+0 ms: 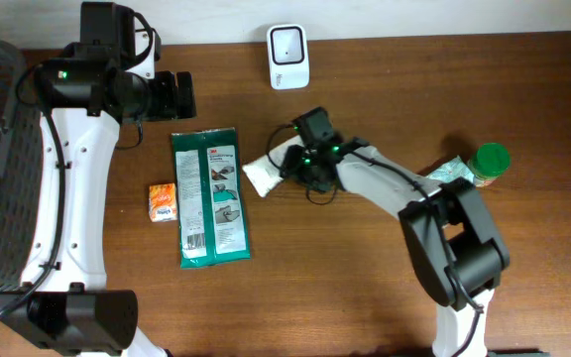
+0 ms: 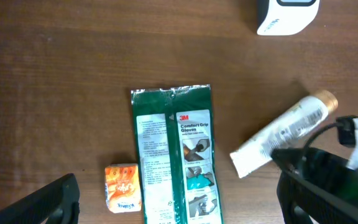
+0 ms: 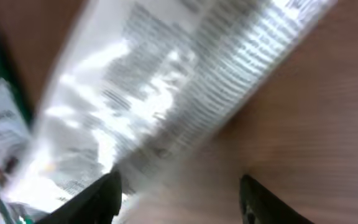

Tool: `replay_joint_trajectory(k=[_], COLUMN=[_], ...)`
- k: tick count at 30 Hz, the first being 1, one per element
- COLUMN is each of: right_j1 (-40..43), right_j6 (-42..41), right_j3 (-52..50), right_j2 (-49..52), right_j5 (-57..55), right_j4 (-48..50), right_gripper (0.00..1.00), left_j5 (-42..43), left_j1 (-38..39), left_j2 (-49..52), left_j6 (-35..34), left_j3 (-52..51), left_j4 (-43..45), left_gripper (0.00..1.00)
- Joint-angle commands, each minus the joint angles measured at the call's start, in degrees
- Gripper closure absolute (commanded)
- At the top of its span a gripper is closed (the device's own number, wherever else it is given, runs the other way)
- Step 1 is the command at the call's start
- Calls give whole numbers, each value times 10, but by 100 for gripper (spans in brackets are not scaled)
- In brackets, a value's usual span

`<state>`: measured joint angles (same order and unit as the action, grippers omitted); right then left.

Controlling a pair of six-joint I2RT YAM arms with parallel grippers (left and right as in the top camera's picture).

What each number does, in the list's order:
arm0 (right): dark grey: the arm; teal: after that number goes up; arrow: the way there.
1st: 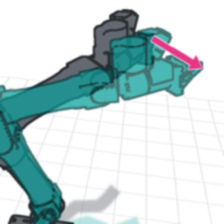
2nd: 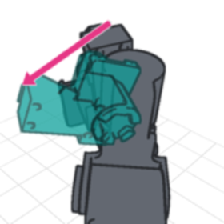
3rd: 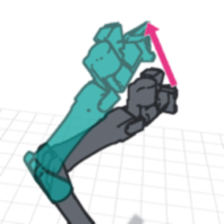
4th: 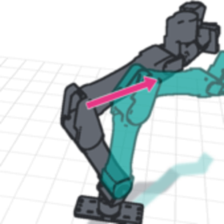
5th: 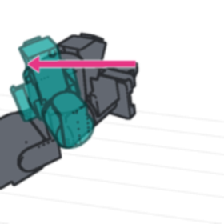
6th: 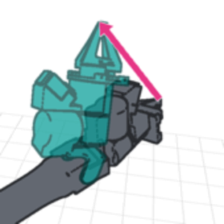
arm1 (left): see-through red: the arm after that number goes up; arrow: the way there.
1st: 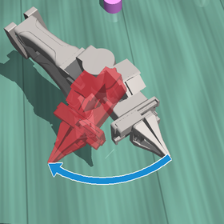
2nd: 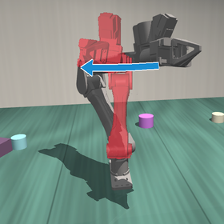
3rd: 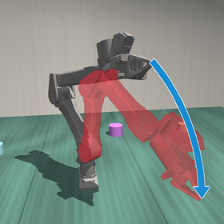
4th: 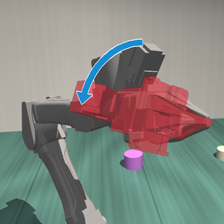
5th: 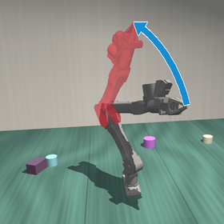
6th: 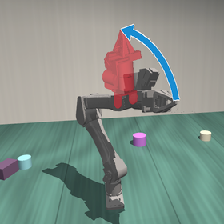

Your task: Scan the item barcode

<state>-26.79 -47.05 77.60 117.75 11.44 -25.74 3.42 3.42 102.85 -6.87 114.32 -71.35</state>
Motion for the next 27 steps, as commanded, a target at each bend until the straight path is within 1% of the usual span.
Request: replay_joint_trajectory(k=[1, 3, 6, 8, 11, 13, 16, 18, 20, 24, 27], right_j1=[49, 74, 94, 94, 65, 33, 0, -14, -19, -19, -20], right_j6=[95, 155, 166, 165, 100, 26, -32, -35, -60, -60, -60], right_j3=[-15, -15, -15, -15, -15, -15, -15, -15, -15, -15, -15], right_j2=[-29, -45, -55, -55, -54, -48, -28, -15, 7, 34, 45], right_j5=[12, 43, 85, 123, 104, 12, -52, -68, -81, -81, -78], right_j4=[-57, -65, -61, -37, 18, 52, 94, 123, 146, 185, 224], right_gripper=[41, 41, 40, 41, 40, 39, 41, 44, 50, 53, 66], left_j5=[-2, -2, -2, -2, -2, -2, -2, -2, -2, -2, -2], left_j1=[2, 2, 2, 2, 2, 2, 2, 2, 2, 2, 2], left_j2=[-6, -6, -6, -6, -6, -6, -6, -6, -6, -6, -6], left_j6=[3, 3, 3, 3, 3, 3, 3, 3, 3, 3, 3], left_j3=[8, 8, 8, 8, 8, 8, 8, 8, 8, 8, 8], left_j4=[0, 0, 0, 0, 0, 0, -1, -1, -1, -1, -1], left_gripper=[1, 1, 1, 1, 1, 1, 1, 1, 1, 1, 1])
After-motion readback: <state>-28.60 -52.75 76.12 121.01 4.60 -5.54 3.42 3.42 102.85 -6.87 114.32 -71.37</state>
